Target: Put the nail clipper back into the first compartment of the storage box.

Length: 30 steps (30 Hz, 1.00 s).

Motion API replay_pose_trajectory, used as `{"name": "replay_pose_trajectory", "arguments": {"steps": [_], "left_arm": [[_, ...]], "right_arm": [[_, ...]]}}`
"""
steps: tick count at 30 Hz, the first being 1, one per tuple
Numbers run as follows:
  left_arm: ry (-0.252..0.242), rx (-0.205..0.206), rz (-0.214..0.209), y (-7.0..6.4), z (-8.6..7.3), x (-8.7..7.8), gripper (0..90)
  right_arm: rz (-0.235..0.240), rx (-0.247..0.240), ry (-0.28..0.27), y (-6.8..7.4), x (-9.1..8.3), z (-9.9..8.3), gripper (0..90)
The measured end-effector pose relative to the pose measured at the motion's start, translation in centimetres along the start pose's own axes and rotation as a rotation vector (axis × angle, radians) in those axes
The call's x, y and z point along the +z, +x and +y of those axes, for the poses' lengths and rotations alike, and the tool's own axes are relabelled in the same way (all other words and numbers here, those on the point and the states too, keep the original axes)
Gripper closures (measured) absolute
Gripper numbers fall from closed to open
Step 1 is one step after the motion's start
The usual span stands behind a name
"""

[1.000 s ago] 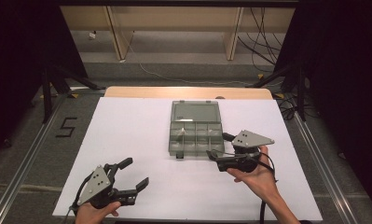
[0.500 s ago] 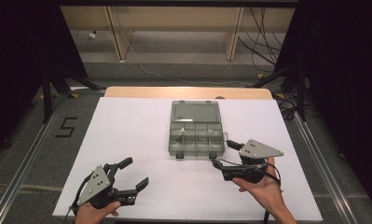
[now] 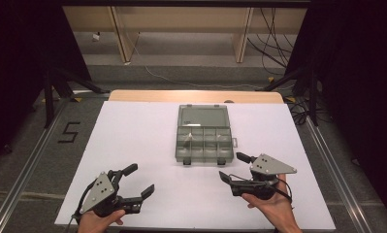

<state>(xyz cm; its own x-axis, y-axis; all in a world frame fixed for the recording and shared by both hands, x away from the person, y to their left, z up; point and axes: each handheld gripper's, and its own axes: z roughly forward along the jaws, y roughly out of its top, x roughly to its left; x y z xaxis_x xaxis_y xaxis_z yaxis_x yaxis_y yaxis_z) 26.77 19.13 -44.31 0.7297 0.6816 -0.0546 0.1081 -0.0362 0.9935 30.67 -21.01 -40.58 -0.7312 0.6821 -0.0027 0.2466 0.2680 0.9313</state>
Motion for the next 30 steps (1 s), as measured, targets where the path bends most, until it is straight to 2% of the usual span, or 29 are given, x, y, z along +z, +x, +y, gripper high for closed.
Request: {"name": "replay_pose_trajectory", "arguments": {"steps": [1, 3, 6, 18, 20, 21, 24, 27, 30], "left_arm": [[0.000, 0.000, 0.000, 0.0, 0.0, 0.0, 15.7], [-0.003, -0.003, 0.001, 0.0, 0.0, 0.0, 15.7], [-0.004, -0.003, 0.003, 0.0, 0.0, 0.0, 15.7], [-0.010, -0.002, 0.001, 0.1, 0.1, -0.1, 15.7], [-0.005, 0.001, 0.002, 0.1, 0.1, -0.1, 15.7], [-0.005, 0.001, 0.003, 0.1, 0.1, -0.1, 15.7], [-0.003, 0.000, 0.002, 0.1, 0.1, -0.2, 15.7], [-0.002, -0.005, 0.000, 0.0, 0.1, -0.1, 15.7], [-0.001, -0.003, -0.003, 0.0, 0.1, -0.1, 15.6]], "right_arm": [[-0.008, -0.011, -0.007, 0.0, -0.1, -0.1, 18.6], [0.001, 0.005, -0.002, 0.1, -0.2, -0.3, 18.6], [-0.012, -0.001, -0.009, 0.2, -0.3, -0.8, 18.3], [-0.008, 0.047, 0.001, 0.8, -1.1, -2.6, 18.1], [-0.021, 0.024, -0.012, 0.8, -1.2, -2.7, 18.1], [-0.022, 0.023, 0.001, 0.8, -1.3, -2.8, 18.0], [-0.021, 0.025, -0.020, 0.9, -1.3, -2.9, 18.0], [-0.029, 0.006, -0.013, 1.0, -1.4, -3.0, 17.7], [-0.028, 0.011, -0.009, 1.1, -1.6, -3.1, 17.5]]}}
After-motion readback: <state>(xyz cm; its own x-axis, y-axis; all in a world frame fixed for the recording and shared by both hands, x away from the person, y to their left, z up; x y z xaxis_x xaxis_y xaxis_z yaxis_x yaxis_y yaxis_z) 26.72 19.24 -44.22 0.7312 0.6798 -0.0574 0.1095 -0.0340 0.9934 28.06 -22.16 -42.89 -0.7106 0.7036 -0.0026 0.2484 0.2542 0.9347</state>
